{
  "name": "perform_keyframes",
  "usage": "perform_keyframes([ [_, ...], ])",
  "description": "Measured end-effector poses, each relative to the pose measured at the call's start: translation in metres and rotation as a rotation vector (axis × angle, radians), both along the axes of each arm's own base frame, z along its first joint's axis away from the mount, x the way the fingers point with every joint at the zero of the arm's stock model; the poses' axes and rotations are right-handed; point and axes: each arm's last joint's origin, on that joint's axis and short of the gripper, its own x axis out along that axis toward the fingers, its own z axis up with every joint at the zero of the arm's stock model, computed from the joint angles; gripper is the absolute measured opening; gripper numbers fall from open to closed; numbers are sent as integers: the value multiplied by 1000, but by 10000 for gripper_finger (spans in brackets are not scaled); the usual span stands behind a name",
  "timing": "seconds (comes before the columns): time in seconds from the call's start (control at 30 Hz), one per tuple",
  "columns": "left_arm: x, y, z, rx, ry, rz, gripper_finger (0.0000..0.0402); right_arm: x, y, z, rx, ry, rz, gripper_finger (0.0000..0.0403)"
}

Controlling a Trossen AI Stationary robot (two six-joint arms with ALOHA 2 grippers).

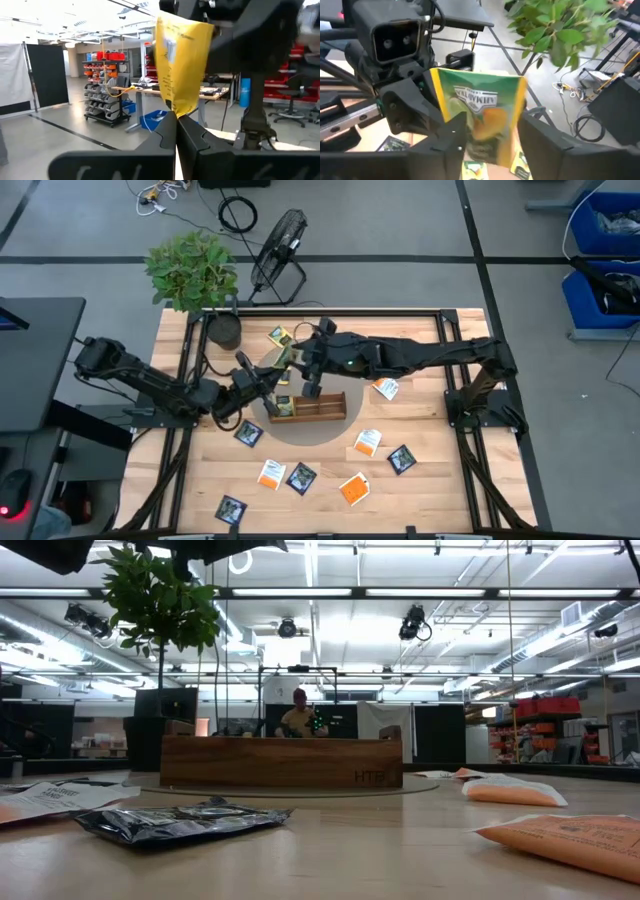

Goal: Pick & Place Tea
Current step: Put the right yellow tea bag into the left section of the wooden organizer

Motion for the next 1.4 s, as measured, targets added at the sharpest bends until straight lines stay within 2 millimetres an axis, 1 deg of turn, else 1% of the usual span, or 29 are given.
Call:
perform_keyframes([
  [0.13, -2, -6, 0, 27, 31, 7, 2, -18, -1, 15, -21, 17, 7, 226],
  [0.27, -3, -11, -2, 48, 65, -4, 2, -40, -3, 23, -69, 100, 37, 246],
  [0.4, -4, -14, -7, 46, 127, -23, 2, -59, -3, 25, -76, 207, 95, 249],
  [0.53, -7, -11, -9, -7, 178, -31, 2, -67, -1, 21, -79, 282, 106, 243],
  [0.6, -8, -10, -3, -25, 210, -36, 2, -69, 1, 20, -96, 308, 122, 240],
  [0.67, -8, -10, 10, -42, 245, -54, 2, -67, 5, 18, -124, 322, 146, 238],
  [0.77, -6, -8, 27, -50, 353, -87, 2, -65, 11, 16, -180, 336, 194, 237],
  [0.93, -8, -5, 60, -84, 496, -126, 2, -62, 19, 23, -289, 281, 260, 237],
  [1.03, -10, -2, 73, -104, 537, -165, 2, -59, 23, 28, -349, 237, 292, 237],
  [1.2, -13, 2, 88, -156, 584, -243, 2, -46, 26, 27, -461, 187, 341, 237],
  [1.27, -14, 3, 87, -162, 602, -257, 2, -42, 26, 26, -487, 175, 351, 237],
  [1.4, -14, 5, 86, -178, 617, -250, 2, -28, 22, 14, -470, 189, 381, 237],
])
